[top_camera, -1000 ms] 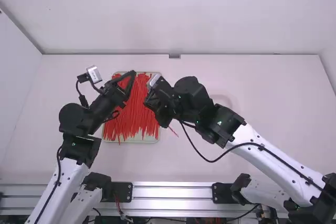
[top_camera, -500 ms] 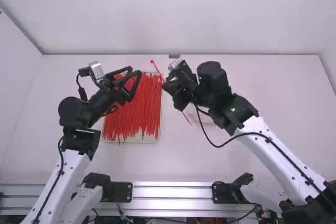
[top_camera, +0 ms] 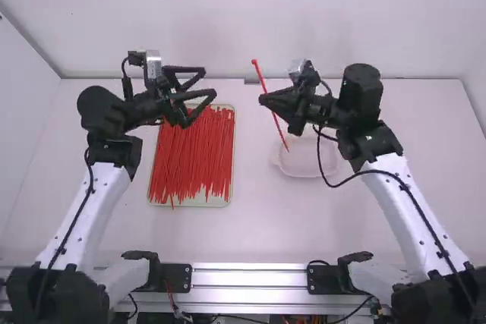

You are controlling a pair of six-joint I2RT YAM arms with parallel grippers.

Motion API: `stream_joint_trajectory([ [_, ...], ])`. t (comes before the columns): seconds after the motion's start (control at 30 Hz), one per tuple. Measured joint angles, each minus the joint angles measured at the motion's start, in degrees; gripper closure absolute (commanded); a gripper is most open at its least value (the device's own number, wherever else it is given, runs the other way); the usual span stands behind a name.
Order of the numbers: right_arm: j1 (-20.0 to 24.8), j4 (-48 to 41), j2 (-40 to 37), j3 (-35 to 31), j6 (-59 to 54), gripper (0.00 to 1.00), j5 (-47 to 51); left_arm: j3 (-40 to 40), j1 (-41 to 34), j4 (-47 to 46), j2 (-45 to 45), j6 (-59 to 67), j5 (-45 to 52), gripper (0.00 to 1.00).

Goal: Fasten the cable tie

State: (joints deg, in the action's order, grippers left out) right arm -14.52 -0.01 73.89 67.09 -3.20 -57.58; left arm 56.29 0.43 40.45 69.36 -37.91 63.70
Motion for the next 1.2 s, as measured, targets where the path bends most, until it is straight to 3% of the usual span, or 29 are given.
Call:
stream_joint_trajectory([
  [0.27, 0.35, 15.76, 6.97, -0.11, 8.72, 1.0, -11.26, 2.16, -3.37, 22.14, 5.77, -5.29, 9.09, 0.01],
  [0.7, -6.32, 26.71, 7.96, -0.22, 17.49, 1.0, -14.34, 2.25, -5.49, 23.65, 5.77, -8.63, 5.51, 0.05],
  [0.9, -8.15, 30.73, 7.96, -0.22, 20.17, 1.0, -14.95, 2.25, -5.55, 32.83, 5.81, -15.13, 3.65, 0.2],
  [1.07, -9.81, 32.09, 7.98, -0.22, 20.85, 1.0, -14.97, 2.25, -6.25, 34.64, 5.79, -17.92, 2.19, 0.32],
  [1.2, -11.28, 35.19, 7.96, -0.22, 21.97, 1.0, -14.86, 2.25, -7.52, 34.51, 5.79, -19.1, 1.22, 0.53],
])
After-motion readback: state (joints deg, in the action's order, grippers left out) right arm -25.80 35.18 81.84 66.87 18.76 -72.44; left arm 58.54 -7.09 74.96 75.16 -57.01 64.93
